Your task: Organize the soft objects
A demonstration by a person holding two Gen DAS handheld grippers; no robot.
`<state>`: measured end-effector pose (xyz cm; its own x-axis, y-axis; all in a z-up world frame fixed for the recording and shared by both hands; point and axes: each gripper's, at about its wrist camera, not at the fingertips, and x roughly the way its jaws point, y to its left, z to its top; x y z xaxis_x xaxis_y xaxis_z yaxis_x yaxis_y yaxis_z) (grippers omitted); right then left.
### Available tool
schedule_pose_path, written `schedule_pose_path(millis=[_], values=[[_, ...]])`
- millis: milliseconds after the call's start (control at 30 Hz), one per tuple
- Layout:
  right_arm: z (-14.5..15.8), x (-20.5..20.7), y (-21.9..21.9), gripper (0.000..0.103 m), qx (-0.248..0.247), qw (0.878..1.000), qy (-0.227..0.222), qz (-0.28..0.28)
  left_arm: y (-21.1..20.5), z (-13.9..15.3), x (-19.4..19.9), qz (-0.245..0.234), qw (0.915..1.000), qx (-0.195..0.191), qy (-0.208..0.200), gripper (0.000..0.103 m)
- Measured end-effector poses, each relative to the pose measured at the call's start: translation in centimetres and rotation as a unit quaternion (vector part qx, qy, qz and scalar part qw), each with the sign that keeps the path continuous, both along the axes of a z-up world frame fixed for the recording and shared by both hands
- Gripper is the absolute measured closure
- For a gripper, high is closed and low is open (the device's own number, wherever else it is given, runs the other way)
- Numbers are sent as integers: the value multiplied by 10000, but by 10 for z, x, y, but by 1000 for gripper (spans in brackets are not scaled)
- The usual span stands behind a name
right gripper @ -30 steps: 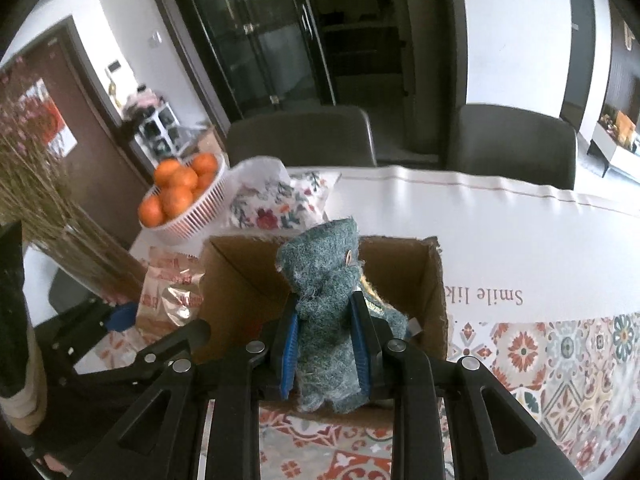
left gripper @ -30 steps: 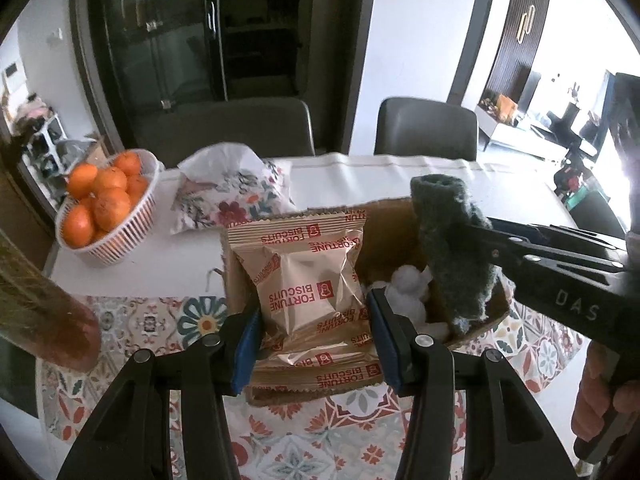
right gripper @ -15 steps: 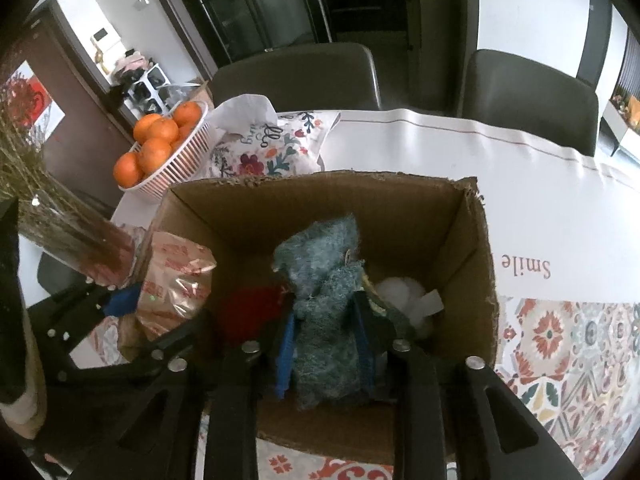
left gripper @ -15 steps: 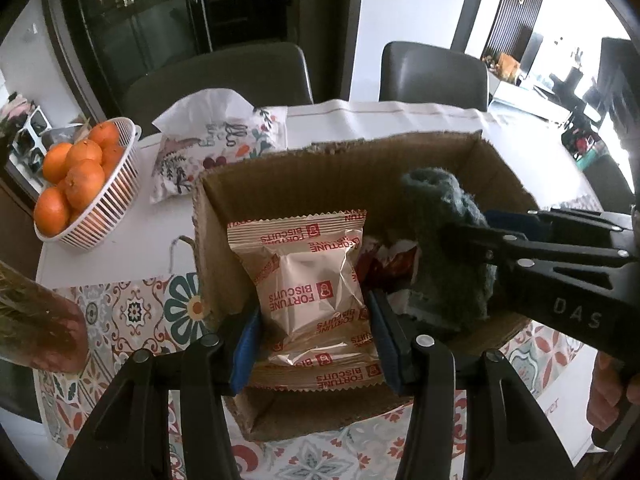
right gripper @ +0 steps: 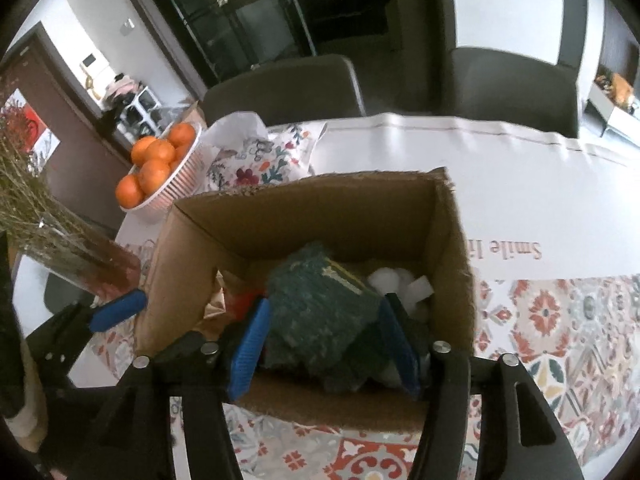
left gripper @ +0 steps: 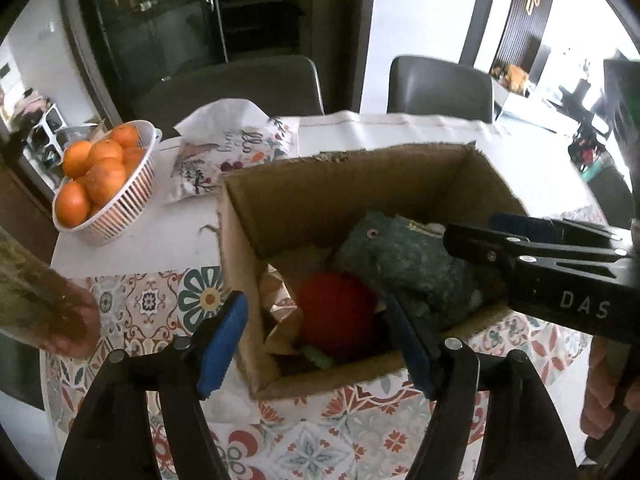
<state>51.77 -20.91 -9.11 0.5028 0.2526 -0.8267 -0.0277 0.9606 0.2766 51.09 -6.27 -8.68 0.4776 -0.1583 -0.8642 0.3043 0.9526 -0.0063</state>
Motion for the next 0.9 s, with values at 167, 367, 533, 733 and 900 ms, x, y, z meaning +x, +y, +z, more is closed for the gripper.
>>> schedule_pose_path(millis=[167, 367, 533, 733, 900], values=[[19, -28, 0, 39, -230, 9987, -345, -291, 16, 20, -21, 312, 9991, -141, -249, 28], [45, -72, 8, 33, -477, 9945, -797, -476, 31, 45, -55, 500, 9964, -246, -643, 24], [63, -114, 14, 28, -614, 9898, -1085, -694, 42, 66, -89, 500, 9934, -324, -982, 14], [82, -168, 21, 23, -780, 9828, -1406, -908, 51, 89, -139, 362, 9874, -338, -1505, 11], [90, -210, 31, 20, -929, 9778, -1566, -1035, 58, 102, -176, 278, 9825, -345, -1811, 5]])
